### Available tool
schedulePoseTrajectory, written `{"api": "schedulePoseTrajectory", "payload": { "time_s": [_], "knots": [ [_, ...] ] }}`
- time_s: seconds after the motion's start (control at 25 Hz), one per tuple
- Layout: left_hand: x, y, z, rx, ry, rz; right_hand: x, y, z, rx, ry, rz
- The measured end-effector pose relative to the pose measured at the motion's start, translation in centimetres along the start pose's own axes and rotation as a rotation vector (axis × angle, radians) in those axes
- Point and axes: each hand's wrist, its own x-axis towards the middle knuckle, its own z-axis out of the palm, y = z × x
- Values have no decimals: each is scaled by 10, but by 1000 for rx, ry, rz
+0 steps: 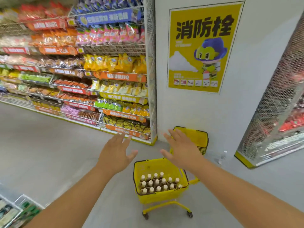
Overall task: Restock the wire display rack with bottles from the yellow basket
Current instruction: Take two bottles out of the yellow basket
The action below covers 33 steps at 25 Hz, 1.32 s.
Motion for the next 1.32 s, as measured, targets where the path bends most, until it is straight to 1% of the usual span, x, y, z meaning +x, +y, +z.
{"api": "schedulePoseTrajectory", "payload": {
  "time_s": [0.16, 0.32, 0.4, 0.52, 0.64, 0.76, 0.88, 1.0, 1.12, 1.2, 1.32],
  "knots": [
    [36, 47, 21, -31, -20, 89, -6, 49, 22, 22, -11, 64],
    [68, 72, 59, -77, -60, 128, 6, 74, 52, 87, -105, 136],
    [87, 78, 85, -106, -98, 130, 19, 85, 74, 83, -195, 158],
    [116, 80, 124, -105, -184, 113, 52, 100, 111, 50, -236, 163],
    [159, 71, 157, -128, -262, 91, 100, 109, 137, 3, -242, 122],
    [202, 61, 191, -170, -299, 72, 146, 121, 163, 9, -253, 95],
    [234, 50, 243, -191, -319, 65, 193, 131, 198, 47, -256, 60],
    [248, 43, 300, -232, -377, 48, 225, 140, 245, 93, -325, 30],
    [255, 39, 360, -283, -390, 14, 245, 153, 310, 148, -405, 34],
    [263, 38, 412, -318, -422, -7, 257, 169, 371, 188, -417, 18],
    [272, 38, 487, -326, -503, -101, 270, 193, 465, 249, -526, 24]
  ]
}}
